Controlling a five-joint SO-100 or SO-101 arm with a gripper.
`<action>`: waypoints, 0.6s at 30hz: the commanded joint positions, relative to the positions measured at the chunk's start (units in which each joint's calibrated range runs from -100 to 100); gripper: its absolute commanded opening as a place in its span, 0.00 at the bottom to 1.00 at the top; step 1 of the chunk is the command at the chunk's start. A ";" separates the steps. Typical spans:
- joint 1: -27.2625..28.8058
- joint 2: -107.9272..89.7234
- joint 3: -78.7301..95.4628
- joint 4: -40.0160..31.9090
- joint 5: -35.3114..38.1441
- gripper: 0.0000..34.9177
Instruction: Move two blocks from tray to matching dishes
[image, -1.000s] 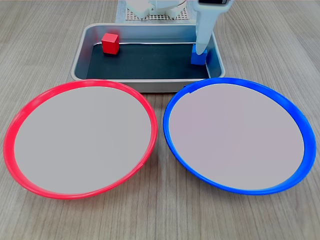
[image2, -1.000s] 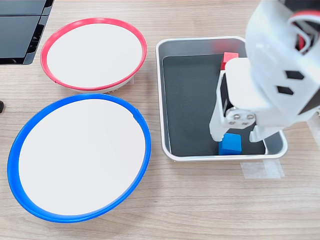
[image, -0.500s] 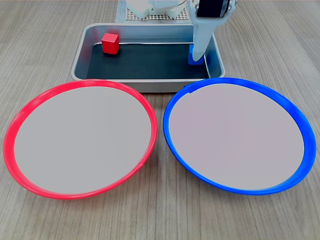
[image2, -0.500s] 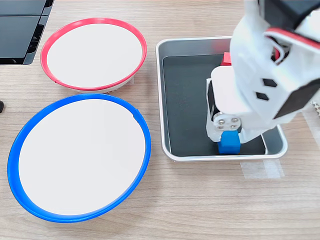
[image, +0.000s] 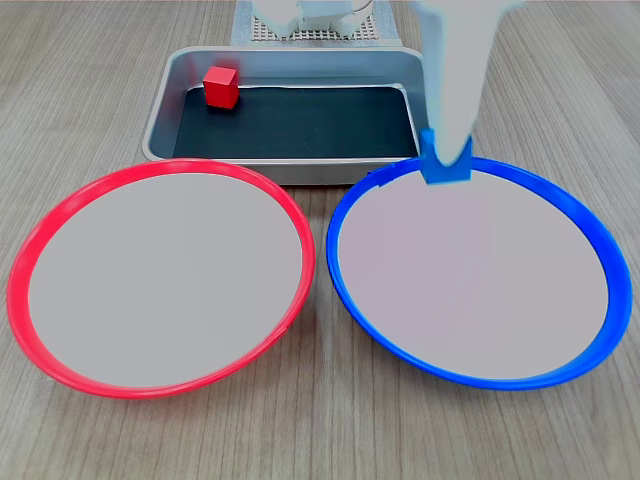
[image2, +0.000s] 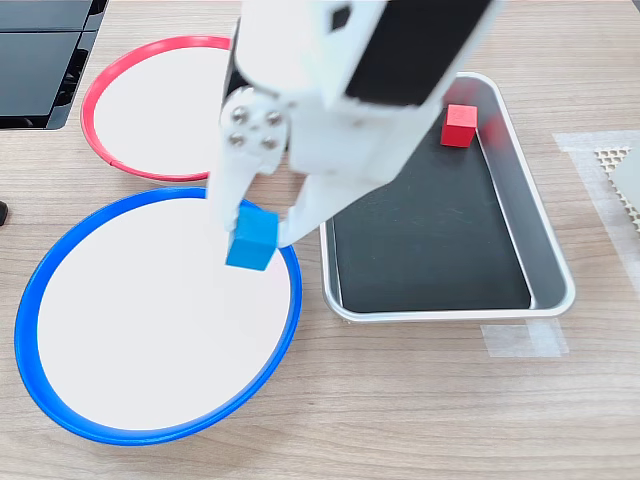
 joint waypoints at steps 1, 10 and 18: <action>-0.60 4.48 -2.68 -9.63 1.07 0.07; 2.22 -4.99 3.06 -2.12 4.59 0.28; 16.71 -28.95 19.62 20.33 11.82 0.01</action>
